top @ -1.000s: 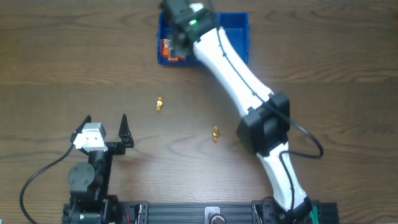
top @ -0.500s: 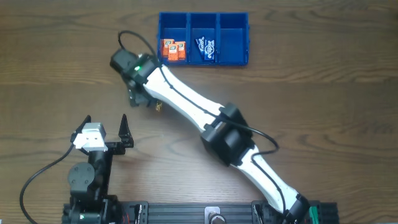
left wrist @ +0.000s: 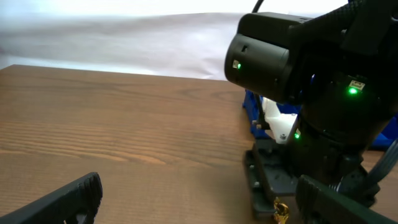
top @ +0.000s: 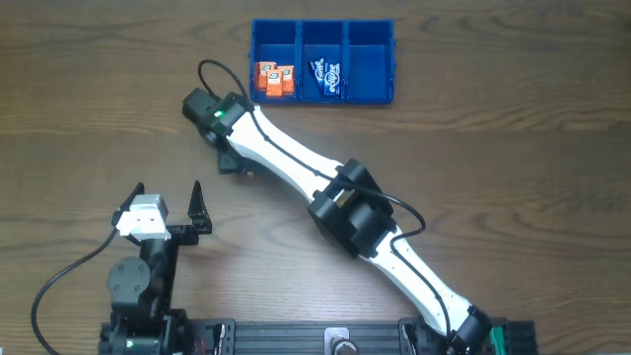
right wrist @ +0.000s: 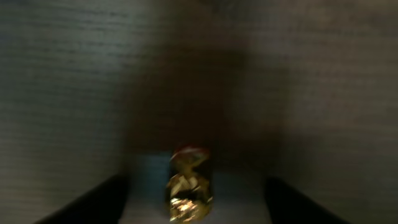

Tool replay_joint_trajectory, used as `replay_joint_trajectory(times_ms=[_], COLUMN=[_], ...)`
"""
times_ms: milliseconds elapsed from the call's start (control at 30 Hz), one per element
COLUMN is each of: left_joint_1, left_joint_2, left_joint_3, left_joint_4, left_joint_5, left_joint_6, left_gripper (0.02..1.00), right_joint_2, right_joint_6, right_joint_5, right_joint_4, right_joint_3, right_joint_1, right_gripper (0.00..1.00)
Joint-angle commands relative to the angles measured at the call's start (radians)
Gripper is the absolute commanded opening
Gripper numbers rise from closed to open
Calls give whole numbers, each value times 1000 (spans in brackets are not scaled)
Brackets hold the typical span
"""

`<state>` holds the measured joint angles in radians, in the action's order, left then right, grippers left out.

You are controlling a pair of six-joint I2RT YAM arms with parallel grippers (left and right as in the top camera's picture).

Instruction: Sort Candies Into Trays

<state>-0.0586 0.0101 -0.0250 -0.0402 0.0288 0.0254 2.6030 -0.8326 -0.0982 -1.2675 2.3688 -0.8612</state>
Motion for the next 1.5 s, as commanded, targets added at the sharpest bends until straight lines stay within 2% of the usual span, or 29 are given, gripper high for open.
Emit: replay_joint_trajectory(times_ms=[33, 200, 333, 733, 1067, 1300, 1500], left_joint_1=[6, 6, 6, 6, 6, 6, 6], left_joint_2=[-6, -6, -6, -6, -6, -6, -6], left_joint_3=[20, 20, 20, 20, 20, 20, 20], left_joint_4=[-37, -38, -37, -37, -37, -37, -38], left_joint_5=[-6, -6, -6, -6, -6, -6, -6], left_joint_6=[-3, -3, -3, -3, -3, -3, -3], left_gripper=[998, 998, 998, 998, 998, 998, 998], right_joint_2=[-4, -4, -4, -4, -4, -4, -4], right_joint_6=[-30, -30, -32, -32, -36, -49, -58], right_joint_5=[-12, -12, -12, 19, 53, 74, 74], right_joint_4=[-5, -2, -2, -4, -26, -27, -28], right_joint_3=[7, 7, 7, 7, 7, 7, 6], right_joint_1=[32, 32, 31, 27, 24, 24, 25], right_gripper=[520, 362, 294, 305, 408, 391, 299])
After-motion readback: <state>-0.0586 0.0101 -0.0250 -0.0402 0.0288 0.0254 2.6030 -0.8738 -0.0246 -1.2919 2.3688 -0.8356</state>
